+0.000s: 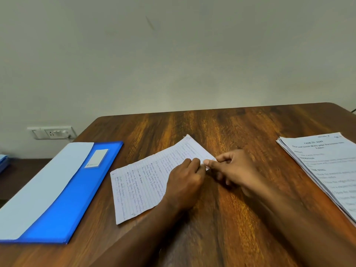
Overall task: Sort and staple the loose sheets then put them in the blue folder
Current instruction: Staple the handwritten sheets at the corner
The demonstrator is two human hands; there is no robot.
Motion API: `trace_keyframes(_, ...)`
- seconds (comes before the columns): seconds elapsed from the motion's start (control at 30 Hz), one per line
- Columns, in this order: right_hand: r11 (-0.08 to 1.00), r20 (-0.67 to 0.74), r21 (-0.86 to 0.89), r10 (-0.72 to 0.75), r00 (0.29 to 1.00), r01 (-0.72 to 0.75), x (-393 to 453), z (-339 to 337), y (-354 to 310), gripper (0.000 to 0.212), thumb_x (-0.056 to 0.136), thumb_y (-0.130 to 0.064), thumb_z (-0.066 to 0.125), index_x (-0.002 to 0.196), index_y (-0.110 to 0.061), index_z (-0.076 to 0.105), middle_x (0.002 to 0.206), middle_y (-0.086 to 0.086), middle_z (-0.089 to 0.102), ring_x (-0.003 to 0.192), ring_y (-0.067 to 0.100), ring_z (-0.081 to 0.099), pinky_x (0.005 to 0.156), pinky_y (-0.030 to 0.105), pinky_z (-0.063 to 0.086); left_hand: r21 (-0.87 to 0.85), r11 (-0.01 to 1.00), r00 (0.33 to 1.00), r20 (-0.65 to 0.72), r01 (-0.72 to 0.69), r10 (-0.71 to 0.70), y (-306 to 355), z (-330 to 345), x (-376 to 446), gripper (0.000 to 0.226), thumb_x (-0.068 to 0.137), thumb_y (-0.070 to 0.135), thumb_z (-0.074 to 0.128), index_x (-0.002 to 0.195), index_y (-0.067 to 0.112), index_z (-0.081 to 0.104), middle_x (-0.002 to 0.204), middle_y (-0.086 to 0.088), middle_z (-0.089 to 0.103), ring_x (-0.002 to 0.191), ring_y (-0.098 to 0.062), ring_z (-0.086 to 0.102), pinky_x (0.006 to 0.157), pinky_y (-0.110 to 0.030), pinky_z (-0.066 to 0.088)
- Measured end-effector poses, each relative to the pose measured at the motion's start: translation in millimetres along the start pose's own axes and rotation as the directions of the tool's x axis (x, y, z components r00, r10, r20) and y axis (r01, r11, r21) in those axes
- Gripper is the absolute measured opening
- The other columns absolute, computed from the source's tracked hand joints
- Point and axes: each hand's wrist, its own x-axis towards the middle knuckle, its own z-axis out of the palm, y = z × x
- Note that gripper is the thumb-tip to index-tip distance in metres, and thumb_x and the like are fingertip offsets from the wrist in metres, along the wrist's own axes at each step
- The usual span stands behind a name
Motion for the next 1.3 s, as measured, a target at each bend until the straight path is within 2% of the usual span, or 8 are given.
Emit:
trace_keyframes(0.23,0.994,-0.028,0.081,-0.069,0.997,0.071,4.7,-3.7,3.9,0.004,0.088,-0.011,0.082,0.090,-0.008,0.079,0.068,0.012,0.075,0.052,0.014,0.063,0.043,0.022,0.047,-0.236,0.953,0.982,0.040,0.191,-0.187,4.7,-8.3,3.1,0.045,0.093,0.059,0.066,0.114,0.021,0.076,0.095,0.003,0.075,0.080,-0.011,0.068,0.059,-0.030,0.054)
trace_keyframes(0.43,0.897,0.147,-0.204,-0.369,0.918,0.393,5.9,-46.2,-17.1,0.004,0.086,-0.022,0.084,0.090,-0.020,0.083,0.080,-0.006,0.079,0.070,0.014,0.073,0.063,0.032,0.060,-0.470,0.702,0.810,0.051,0.536,-0.584,-32.1,-27.5,16.7,0.094,0.077,0.064,0.080,0.154,0.029,0.039,0.152,0.003,0.051,0.134,-0.014,0.053,0.107,-0.038,0.050)
trace_keyframes(0.53,0.883,0.192,-0.210,-0.383,0.903,0.419,6.5,-74.5,-32.5,0.005,0.086,-0.022,0.084,0.089,-0.018,0.083,0.081,-0.006,0.079,0.074,0.013,0.074,0.067,0.030,0.059,-0.501,0.498,0.683,0.303,0.708,-0.665,-61.0,-38.2,26.0,0.122,0.066,0.066,0.088,0.161,0.039,0.016,0.163,0.009,0.036,0.143,-0.007,0.039,0.112,-0.037,0.040)
trace_keyframes(0.67,0.872,0.321,-0.217,-0.362,0.875,0.439,-1.1,-100.1,-50.9,0.007,0.087,-0.016,0.082,0.091,-0.011,0.082,0.086,-0.003,0.081,0.078,0.012,0.076,0.066,0.017,0.054,-0.657,0.134,0.646,0.647,0.742,-0.406,-66.4,-51.3,24.4,0.076,0.073,0.042,0.087,0.140,0.028,0.054,0.137,0.006,0.067,0.118,-0.014,0.069,0.088,-0.027,0.058)
trace_keyframes(0.77,0.880,0.291,-0.199,-0.366,0.884,0.430,-8.8,-109.6,-59.3,0.009,0.089,-0.016,0.080,0.093,-0.009,0.079,0.088,0.000,0.081,0.077,0.011,0.075,0.065,0.020,0.055,-0.683,-0.062,0.649,0.714,0.727,-0.262,-46.8,-57.5,15.9,0.042,0.087,0.015,0.077,0.127,0.010,0.065,0.123,-0.010,0.076,0.115,-0.027,0.073,0.095,-0.038,0.061)
trace_keyframes(1.0,0.961,0.086,0.100,-0.267,0.960,0.259,-38.0,-98.7,-43.7,0.016,0.098,-0.020,0.072,0.109,-0.008,0.072,0.089,0.013,0.080,0.086,0.031,0.079,0.077,0.047,0.065,-0.737,-0.192,0.649,0.667,0.649,-0.366,-15.3,-67.6,17.3,0.029,0.096,0.014,0.071,0.123,0.006,0.069,0.121,-0.019,0.075,0.112,-0.041,0.072,0.101,-0.066,0.052)
trace_keyframes(1.13,0.989,0.127,-0.013,-0.147,0.981,0.150,-58.2,-96.3,-19.0,0.013,0.099,-0.023,0.070,0.109,-0.014,0.072,0.087,-0.008,0.081,0.079,0.008,0.077,0.078,0.035,0.064,-0.731,-0.272,0.588,0.672,0.626,-0.450,7.6,-71.4,29.6,0.030,0.098,0.014,0.069,0.127,0.009,0.066,0.121,-0.014,0.076,0.110,-0.036,0.074,0.100,-0.063,0.055)
trace_keyframes(1.3,0.996,-0.182,-0.028,-0.085,0.980,0.081,-56.6,-102.3,11.0,0.007,0.099,-0.026,0.070,0.095,-0.021,0.074,0.093,-0.007,0.079,0.093,0.016,0.075,0.096,0.046,0.060,-0.621,-0.287,0.513,0.774,0.729,-0.371,48.2,-61.2,35.6,0.022,0.099,0.012,0.066,0.121,0.009,0.064,0.125,-0.020,0.072,0.108,-0.034,0.072,0.097,-0.054,0.057)
